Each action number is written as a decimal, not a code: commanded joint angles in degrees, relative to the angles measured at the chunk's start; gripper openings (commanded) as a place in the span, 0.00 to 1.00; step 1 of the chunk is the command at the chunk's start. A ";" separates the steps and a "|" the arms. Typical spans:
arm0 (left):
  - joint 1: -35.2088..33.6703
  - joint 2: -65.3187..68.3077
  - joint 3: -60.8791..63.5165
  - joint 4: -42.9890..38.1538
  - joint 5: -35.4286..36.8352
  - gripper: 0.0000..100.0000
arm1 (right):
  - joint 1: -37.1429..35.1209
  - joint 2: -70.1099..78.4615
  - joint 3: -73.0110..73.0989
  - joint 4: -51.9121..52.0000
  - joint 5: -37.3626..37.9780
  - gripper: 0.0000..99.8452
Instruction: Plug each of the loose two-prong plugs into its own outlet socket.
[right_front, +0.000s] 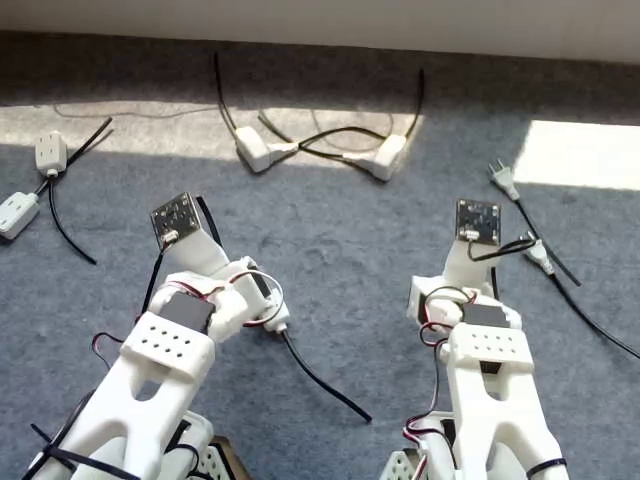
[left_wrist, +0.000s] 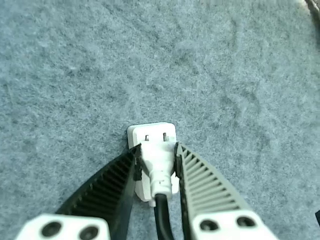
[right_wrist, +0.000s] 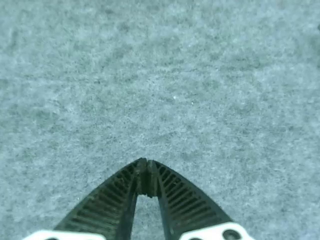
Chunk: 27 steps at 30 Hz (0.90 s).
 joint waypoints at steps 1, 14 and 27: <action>-2.07 0.31 0.04 -0.70 -0.35 0.01 | 0.57 -1.01 -0.22 -0.92 -0.18 0.01; -9.71 0.31 -0.48 6.07 -8.44 0.01 | 0.57 -1.01 -0.22 -0.92 -0.18 0.01; -9.54 0.40 -0.04 8.18 -11.34 0.01 | 0.57 -1.01 -0.22 -0.92 -0.18 0.01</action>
